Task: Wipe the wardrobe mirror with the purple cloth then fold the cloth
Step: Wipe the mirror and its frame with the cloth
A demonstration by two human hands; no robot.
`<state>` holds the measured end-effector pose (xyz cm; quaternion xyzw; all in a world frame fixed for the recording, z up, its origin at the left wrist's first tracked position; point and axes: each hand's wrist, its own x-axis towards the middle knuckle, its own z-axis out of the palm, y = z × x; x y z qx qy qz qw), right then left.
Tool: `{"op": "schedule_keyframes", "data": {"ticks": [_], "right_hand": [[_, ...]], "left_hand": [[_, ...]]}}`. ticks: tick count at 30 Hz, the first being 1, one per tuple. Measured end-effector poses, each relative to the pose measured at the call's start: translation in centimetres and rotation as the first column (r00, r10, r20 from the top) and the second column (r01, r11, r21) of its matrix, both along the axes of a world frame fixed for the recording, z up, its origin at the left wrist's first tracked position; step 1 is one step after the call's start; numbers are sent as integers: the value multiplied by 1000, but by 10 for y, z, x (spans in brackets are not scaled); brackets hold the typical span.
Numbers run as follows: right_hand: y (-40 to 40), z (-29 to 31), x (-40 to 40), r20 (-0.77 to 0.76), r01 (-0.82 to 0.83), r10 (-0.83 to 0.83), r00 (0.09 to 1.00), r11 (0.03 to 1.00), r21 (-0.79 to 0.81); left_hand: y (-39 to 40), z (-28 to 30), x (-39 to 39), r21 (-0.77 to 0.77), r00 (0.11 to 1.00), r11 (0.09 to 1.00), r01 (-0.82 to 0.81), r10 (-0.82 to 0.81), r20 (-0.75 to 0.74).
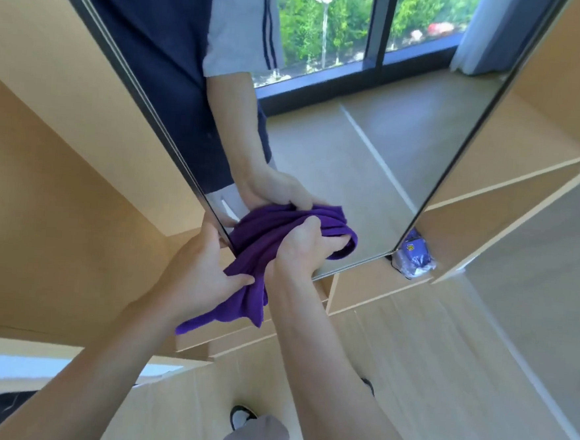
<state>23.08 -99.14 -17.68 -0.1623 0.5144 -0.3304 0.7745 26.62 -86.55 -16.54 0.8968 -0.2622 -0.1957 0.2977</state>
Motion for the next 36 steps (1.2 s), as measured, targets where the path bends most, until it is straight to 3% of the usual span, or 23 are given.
{"op": "schedule_keyframes", "data": {"ticks": [3,9,11,15,21,26,33,36], "right_hand": [[7,7,-4,-58,22,-24,998,999,-36],[35,-6,-35,-116,-244,220,969,931,-270],[49,-15,-37,-214,-314,248,945,872,-375],[59,-44,-31,-406,-337,124,906,792,-510],[59,-105,-20,-461,-409,249,852,866,-287],[32,-143,-22,-460,-473,374,806,872,-121],[-31,-153,-42,-394,-436,349,850,886,-156],[-63,-161,-51,-405,-397,361,840,918,-5]], "left_hand": [[-7,-10,1,-74,990,997,-37,46,131],[-6,-27,8,-107,958,993,48,-16,285],[-6,-31,11,-120,958,991,66,-29,285],[-5,-39,8,-172,975,982,77,-38,219],[-3,-50,10,-148,988,986,71,-49,149],[-7,-50,15,-165,994,986,37,-20,107],[-22,-63,2,-135,984,976,-172,175,12],[-28,-74,-1,-106,962,957,-268,271,15]]}}
